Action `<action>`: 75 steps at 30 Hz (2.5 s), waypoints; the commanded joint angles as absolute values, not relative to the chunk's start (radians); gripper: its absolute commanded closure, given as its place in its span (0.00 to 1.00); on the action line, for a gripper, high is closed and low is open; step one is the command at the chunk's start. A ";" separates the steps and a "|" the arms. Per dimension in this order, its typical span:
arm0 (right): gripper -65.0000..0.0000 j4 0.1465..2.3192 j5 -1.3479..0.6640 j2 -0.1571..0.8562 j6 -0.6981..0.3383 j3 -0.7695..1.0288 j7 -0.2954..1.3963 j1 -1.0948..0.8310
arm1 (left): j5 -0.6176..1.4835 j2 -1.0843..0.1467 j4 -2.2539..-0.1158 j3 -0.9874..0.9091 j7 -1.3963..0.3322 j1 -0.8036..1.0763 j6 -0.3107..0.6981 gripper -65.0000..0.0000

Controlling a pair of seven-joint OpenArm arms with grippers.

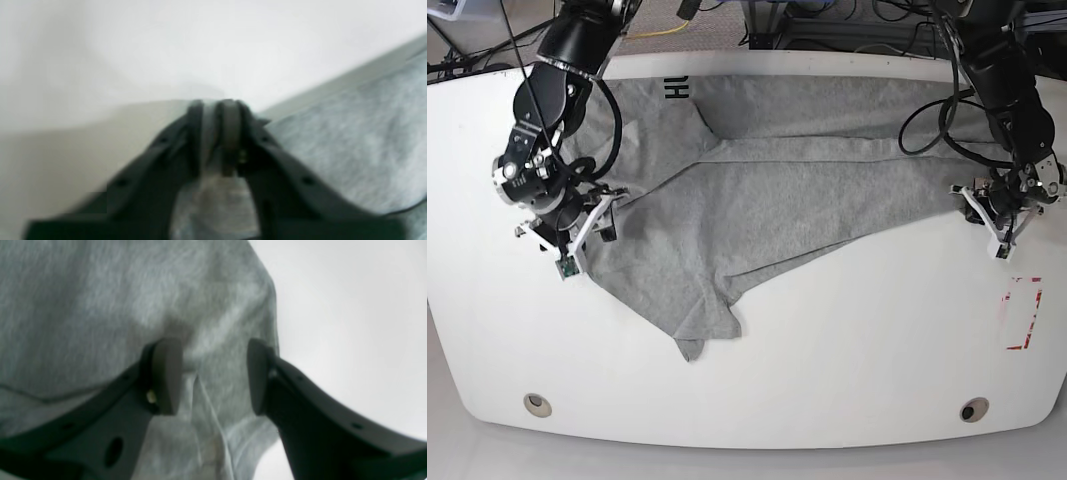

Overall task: Fold the T-shirt properly
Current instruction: 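Move the right gripper to the shirt hem and pinch it, then move the left gripper along the shirt side and grasp the hem corner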

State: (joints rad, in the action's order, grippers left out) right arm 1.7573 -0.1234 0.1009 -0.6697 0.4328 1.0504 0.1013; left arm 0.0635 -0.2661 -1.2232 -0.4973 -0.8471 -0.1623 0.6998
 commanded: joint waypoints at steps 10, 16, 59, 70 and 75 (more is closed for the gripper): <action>0.53 1.201 -0.133 0.202 -0.664 0.427 0.881 0.470 | 0.071 -0.283 -1.313 -0.504 -0.823 -0.162 0.698 1.00; 0.53 0.857 -0.131 0.260 -0.664 0.426 0.719 0.630 | 0.071 -0.285 -1.357 -0.506 -0.823 -0.147 0.698 1.00; 0.40 0.556 0.117 0.265 -0.664 0.426 0.344 0.704 | 0.077 -0.280 -1.425 -0.596 -0.823 -0.119 0.698 1.00; 0.37 0.552 0.117 0.292 -0.630 0.426 0.312 0.639 | 0.079 -0.280 -1.426 -0.598 -0.823 -0.124 0.698 1.00; 0.37 0.555 0.117 0.254 -0.630 0.424 0.311 0.610 | 0.079 -0.278 -1.446 -0.598 -0.823 -0.128 0.698 1.00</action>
